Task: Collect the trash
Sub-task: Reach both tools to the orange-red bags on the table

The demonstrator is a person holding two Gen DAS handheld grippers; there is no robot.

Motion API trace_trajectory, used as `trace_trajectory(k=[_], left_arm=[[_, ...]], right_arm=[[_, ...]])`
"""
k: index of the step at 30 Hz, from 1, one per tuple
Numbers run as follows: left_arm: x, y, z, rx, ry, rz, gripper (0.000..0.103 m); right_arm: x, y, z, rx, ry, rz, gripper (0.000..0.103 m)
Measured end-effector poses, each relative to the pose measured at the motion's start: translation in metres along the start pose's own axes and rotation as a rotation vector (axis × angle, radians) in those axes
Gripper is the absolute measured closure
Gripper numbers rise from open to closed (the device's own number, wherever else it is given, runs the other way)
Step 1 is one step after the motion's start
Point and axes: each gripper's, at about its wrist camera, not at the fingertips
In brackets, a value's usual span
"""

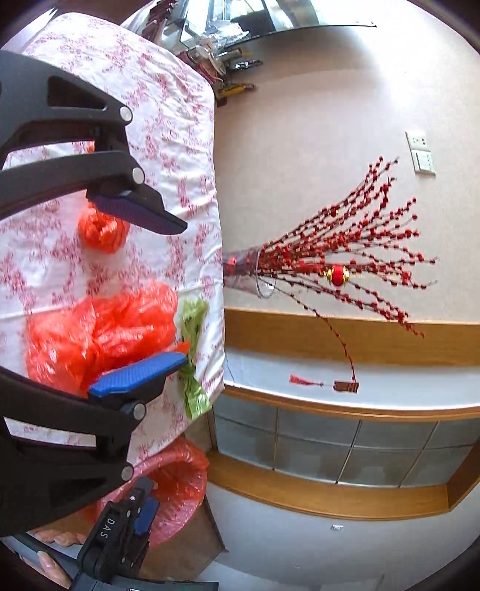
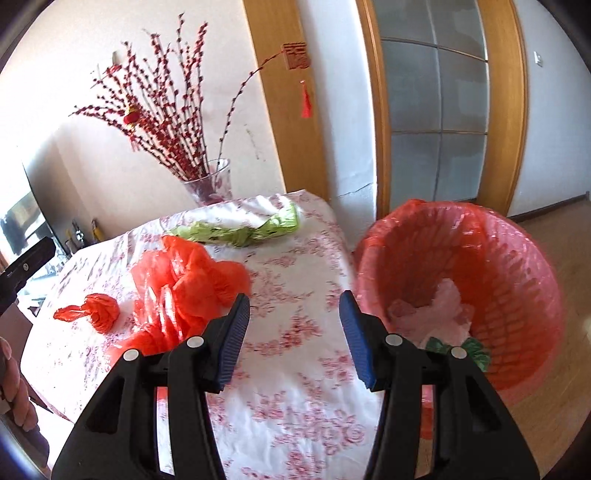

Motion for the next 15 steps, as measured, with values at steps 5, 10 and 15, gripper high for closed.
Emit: trace_trajectory(k=[5,10,15], left_arm=[[0.001,-0.014,-0.039,-0.04,0.062,-0.02,0.038],[0.005,-0.026,-0.064,-0.077,0.083,-0.048,0.038],[0.01,-0.032,-0.072,-0.093,0.086,-0.07,0.038]], right_arm=[[0.03,-0.001,-0.038,-0.041,0.047,-0.042,0.052],[0.055,-0.001,-0.064,-0.071,0.052,-0.077,0.052],[0.073,-0.001,-0.07,-0.058,0.043,-0.108,0.053]])
Point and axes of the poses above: each gripper's, at about its wrist camera, not at the fingertips, and x roughly the way its jaws point, z to its right, y to its top, and after that the axes turned 8 degrees about y, right-handed
